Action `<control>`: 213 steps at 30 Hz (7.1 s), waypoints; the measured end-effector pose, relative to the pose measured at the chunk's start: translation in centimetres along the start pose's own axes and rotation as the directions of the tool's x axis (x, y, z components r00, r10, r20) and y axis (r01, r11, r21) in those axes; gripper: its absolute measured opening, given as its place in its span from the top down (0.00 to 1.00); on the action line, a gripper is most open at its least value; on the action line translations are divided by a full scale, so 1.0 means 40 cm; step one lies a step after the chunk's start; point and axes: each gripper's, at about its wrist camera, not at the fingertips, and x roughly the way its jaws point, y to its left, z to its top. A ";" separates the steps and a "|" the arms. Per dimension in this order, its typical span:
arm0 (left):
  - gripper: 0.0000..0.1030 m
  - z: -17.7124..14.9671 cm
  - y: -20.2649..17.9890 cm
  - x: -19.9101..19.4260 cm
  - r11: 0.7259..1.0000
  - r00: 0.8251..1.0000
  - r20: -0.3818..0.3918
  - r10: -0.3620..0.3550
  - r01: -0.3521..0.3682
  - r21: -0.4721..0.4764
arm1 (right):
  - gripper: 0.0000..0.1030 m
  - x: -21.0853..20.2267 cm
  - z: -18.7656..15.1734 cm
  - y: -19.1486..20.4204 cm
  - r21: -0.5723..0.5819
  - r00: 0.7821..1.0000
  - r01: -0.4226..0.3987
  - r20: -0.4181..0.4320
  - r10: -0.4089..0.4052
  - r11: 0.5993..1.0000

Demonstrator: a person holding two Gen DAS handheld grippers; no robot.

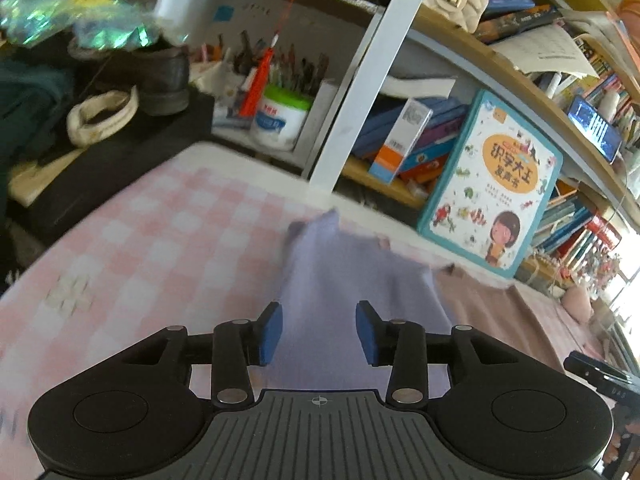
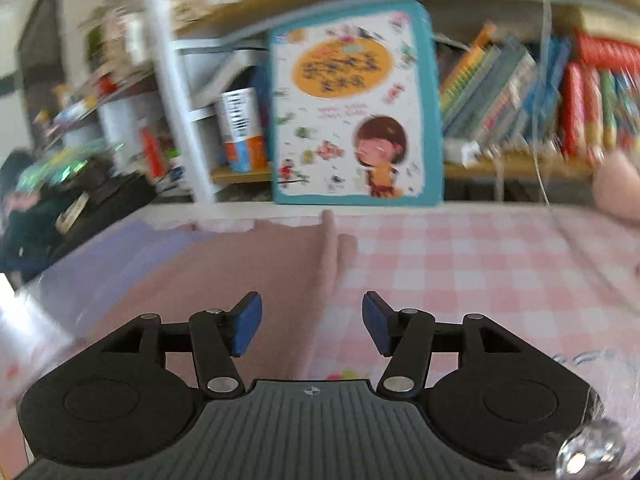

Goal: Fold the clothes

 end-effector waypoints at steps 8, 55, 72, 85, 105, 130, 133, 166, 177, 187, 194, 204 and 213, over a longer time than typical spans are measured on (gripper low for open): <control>0.55 -0.081 0.000 -0.056 0.986 0.996 -0.086 -0.030 0.015 -0.167 | 0.37 -0.014 -0.046 0.047 -0.169 0.992 -0.116 -0.066 0.106 0.979; 0.65 -0.091 -0.021 0.065 0.887 0.994 0.108 0.000 0.049 -0.459 | 0.15 0.024 -0.072 0.065 -0.173 0.975 -0.081 -0.218 0.043 0.982; 0.70 -0.118 0.023 0.137 0.806 0.998 0.070 0.004 0.039 -0.591 | 0.15 0.024 -0.072 0.065 -0.173 0.975 -0.081 -0.218 0.042 0.982; 0.87 -0.107 -0.205 0.053 0.997 0.970 0.238 0.057 -0.067 0.035 | 0.14 0.024 -0.072 0.065 -0.173 0.975 -0.083 -0.219 0.044 0.982; 0.38 -0.095 -0.010 0.150 0.862 0.994 0.076 -0.082 0.109 -0.496 | 0.13 0.024 -0.071 0.062 -0.160 0.975 -0.092 -0.217 0.056 0.983; 0.85 -0.104 0.147 0.021 0.879 0.996 0.078 0.052 -0.009 -0.476 | 0.74 0.123 0.019 0.105 -0.051 0.944 -0.268 -0.215 0.251 0.962; 0.86 -0.098 0.136 0.007 0.898 0.994 0.082 0.068 -0.025 -0.440 | 0.80 0.130 0.015 0.107 -0.015 0.935 -0.293 -0.214 0.283 0.956; 0.84 -0.186 -0.477 0.112 0.923 0.973 -0.099 -0.207 0.228 0.309 | 0.78 0.145 -0.006 0.031 0.197 0.891 -0.356 -0.224 0.396 0.913; 0.43 -0.198 -0.453 0.099 0.887 0.925 -0.191 -0.328 0.371 0.276 | 0.52 0.033 0.037 -0.063 0.307 0.930 -0.322 -0.072 0.360 0.895; 0.53 -0.109 -0.352 0.002 0.900 0.921 -0.021 -0.390 0.385 0.205 | 0.38 0.076 0.020 0.031 0.359 0.856 -0.433 -0.123 0.502 0.827; 0.73 -0.151 -0.329 0.057 0.900 0.961 -0.072 -0.268 0.277 0.336 | 0.38 0.111 0.020 0.026 0.500 0.832 -0.445 -0.076 0.550 0.743; 0.72 -0.178 -0.270 0.080 0.894 0.927 -0.088 -0.364 0.374 0.245 | 0.41 0.269 0.069 0.019 0.599 0.861 -0.337 -0.115 0.495 0.726; 0.69 -0.206 -0.281 0.080 0.872 0.929 -0.059 -0.366 0.364 0.326 | 0.81 0.210 0.125 0.168 -0.008 0.959 -0.283 -0.025 0.283 0.959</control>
